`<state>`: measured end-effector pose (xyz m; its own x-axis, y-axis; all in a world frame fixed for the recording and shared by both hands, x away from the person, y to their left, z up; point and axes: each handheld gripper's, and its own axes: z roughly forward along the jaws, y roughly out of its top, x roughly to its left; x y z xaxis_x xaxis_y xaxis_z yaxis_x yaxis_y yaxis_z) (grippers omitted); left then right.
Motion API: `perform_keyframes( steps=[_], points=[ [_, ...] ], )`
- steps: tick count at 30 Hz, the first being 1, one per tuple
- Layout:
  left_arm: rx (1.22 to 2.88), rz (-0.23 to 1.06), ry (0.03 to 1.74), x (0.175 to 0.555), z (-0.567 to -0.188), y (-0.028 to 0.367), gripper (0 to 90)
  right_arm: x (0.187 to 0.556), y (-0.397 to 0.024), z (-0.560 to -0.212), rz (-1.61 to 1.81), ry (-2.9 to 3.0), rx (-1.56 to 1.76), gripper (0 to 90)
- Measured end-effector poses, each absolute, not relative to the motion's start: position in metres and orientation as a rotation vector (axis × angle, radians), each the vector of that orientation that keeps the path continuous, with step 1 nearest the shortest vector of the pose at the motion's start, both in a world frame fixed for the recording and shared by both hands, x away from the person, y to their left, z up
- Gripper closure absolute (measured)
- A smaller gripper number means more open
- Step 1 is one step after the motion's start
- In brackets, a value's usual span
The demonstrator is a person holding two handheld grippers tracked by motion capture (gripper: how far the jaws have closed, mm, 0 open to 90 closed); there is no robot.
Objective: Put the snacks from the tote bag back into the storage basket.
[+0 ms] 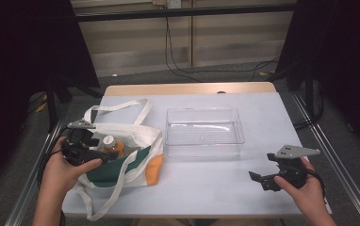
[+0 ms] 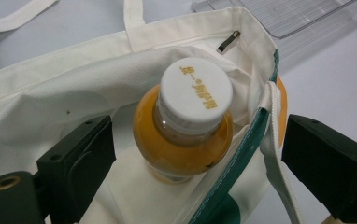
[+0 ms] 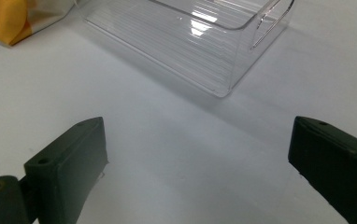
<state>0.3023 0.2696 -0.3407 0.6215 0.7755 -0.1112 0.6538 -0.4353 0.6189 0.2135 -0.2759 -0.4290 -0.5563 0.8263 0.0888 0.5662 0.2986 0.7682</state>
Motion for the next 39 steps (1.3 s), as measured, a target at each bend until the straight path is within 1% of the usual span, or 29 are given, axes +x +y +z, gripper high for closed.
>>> perform_keyframes(
  steps=[9, 14, 17, 21, 25, 39],
  points=[
    [2.183, 0.254, 1.128, 0.302, -0.34, 0.269, 9.5, 0.212, -0.276, -0.429, 1.124, 2.251, 1.263, 4.3],
    [2.192, 0.226, 1.131, 0.303, -0.339, 0.265, 9.7, 0.21, -0.278, -0.429, 1.132, 2.236, 1.268, 4.4],
    [2.203, 0.231, 1.128, 0.303, -0.337, 0.262, 12.3, 0.21, -0.28, -0.429, 1.125, 2.235, 1.275, 4.4],
    [2.235, 0.197, 1.138, 0.304, -0.336, 0.262, 17.2, 0.209, -0.28, -0.428, 1.131, 2.23, 1.279, 4.4],
    [2.254, 0.19, 1.143, 0.306, -0.337, 0.262, 17.8, 0.21, -0.279, -0.43, 1.126, 2.241, 1.277, 4.4],
    [2.304, 0.177, 1.18, 0.315, -0.332, 0.259, 26.5, 0.211, -0.278, -0.429, 1.131, 2.237, 1.275, 4.4]
  ],
)
